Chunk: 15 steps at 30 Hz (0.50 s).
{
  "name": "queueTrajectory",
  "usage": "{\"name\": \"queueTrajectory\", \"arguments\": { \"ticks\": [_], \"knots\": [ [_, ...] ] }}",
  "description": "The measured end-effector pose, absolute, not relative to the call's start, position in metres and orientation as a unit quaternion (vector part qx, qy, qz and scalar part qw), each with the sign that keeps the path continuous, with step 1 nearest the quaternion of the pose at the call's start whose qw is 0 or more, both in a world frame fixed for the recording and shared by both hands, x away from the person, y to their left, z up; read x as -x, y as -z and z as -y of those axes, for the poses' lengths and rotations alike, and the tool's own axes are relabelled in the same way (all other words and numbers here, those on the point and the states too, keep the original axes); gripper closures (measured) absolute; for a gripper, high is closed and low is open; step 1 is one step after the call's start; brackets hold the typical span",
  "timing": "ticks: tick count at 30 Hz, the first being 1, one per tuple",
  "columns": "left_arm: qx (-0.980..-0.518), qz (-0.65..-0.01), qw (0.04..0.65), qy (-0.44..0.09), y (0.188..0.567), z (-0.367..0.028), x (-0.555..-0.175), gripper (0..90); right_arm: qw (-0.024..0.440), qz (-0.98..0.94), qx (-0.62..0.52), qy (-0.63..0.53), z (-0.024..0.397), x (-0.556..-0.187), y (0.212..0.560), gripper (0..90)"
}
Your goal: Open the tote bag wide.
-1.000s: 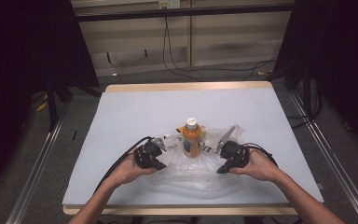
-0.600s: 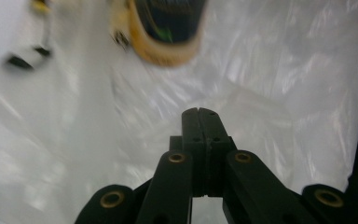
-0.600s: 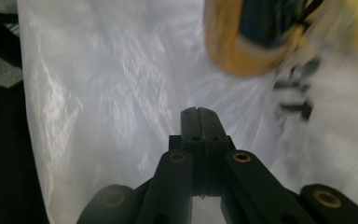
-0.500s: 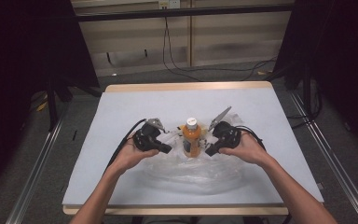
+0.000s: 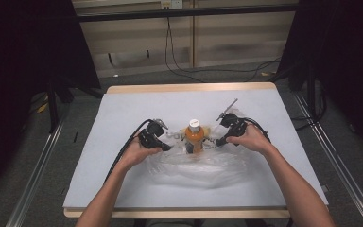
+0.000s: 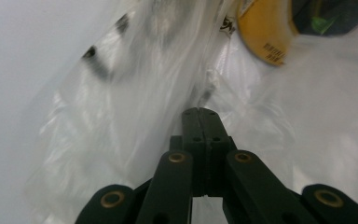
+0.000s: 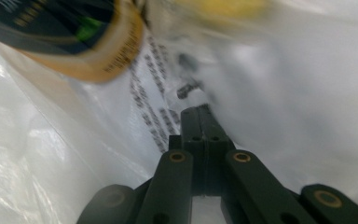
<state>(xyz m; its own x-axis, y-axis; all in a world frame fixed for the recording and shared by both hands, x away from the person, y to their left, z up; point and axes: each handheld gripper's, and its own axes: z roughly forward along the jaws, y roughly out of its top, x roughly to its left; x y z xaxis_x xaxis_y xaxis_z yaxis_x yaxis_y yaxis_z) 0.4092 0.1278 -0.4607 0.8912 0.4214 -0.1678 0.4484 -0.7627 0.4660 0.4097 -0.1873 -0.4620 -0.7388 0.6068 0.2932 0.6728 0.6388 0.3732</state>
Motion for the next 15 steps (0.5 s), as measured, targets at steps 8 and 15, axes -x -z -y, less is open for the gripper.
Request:
{"name": "queueTrajectory", "arguments": {
  "ticks": [8, 15],
  "knots": [
    [-0.941, -0.239, 0.238, 0.019, 0.458, -0.135, -0.394, 90.0, 0.066, 0.918, 0.341, 0.192, 0.213, -0.39, 0.457, 90.0],
    [-0.941, -0.244, 0.234, 0.013, 0.457, -0.142, -0.389, 90.0, 0.071, 0.934, 0.298, 0.186, 0.218, -0.356, 0.454, 90.0]
  ]
}}
